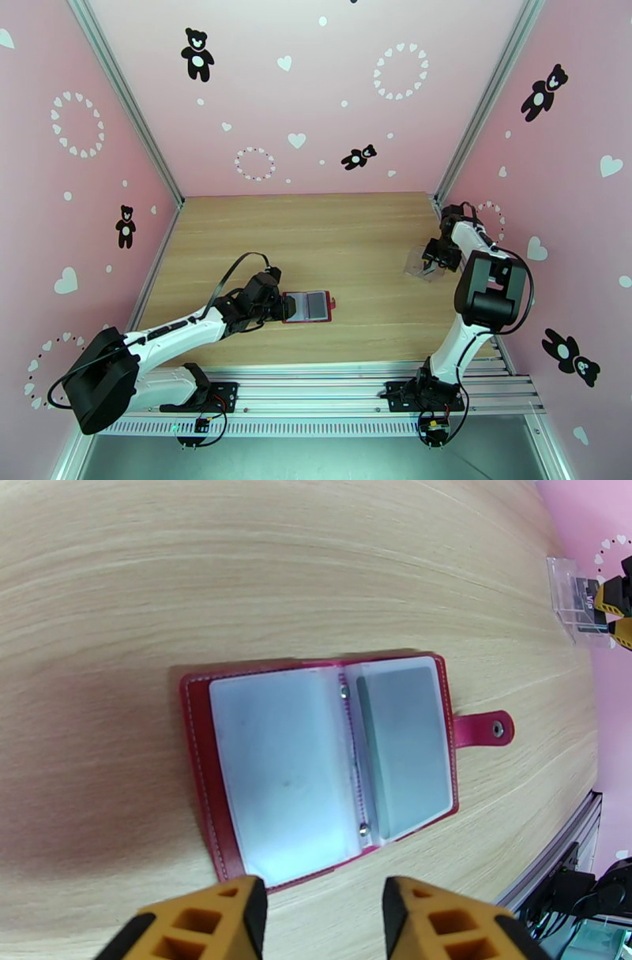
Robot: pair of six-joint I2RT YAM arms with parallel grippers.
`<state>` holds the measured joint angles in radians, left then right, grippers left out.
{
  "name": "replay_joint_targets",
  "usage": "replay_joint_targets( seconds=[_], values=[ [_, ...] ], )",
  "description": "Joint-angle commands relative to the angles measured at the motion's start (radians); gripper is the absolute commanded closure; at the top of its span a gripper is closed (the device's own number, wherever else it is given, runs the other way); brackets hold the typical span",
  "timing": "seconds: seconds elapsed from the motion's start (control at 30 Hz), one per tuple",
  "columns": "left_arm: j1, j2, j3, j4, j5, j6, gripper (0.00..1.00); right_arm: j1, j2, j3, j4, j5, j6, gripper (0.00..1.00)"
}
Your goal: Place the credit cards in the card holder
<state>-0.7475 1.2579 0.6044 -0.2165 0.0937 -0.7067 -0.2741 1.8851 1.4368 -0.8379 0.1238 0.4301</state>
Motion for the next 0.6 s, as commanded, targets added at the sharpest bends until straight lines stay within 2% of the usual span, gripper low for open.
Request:
replay_joint_targets(
  seconds=[0.0,0.1,0.4,0.5,0.57],
  values=[
    [0.009,0.018,-0.006,0.025,0.018,0.015,0.55,-0.025,-0.106,-0.030,-0.001,0.043,0.012,0.42],
    [0.008,0.026,-0.006,0.030,0.018,0.016,0.55,-0.028,-0.125,-0.046,0.005,0.019,0.009,0.49],
    [0.008,0.026,-0.011,0.028,0.014,0.014,0.55,-0.029,-0.084,-0.046,0.014,-0.057,0.001,0.82],
    [0.009,0.029,-0.013,0.033,0.013,0.012,0.55,-0.030,-0.090,-0.040,0.009,-0.065,0.000,0.89],
    [0.008,0.030,-0.014,0.037,0.015,0.012,0.55,-0.029,-0.099,-0.044,0.014,-0.065,0.000,0.90]
  ],
)
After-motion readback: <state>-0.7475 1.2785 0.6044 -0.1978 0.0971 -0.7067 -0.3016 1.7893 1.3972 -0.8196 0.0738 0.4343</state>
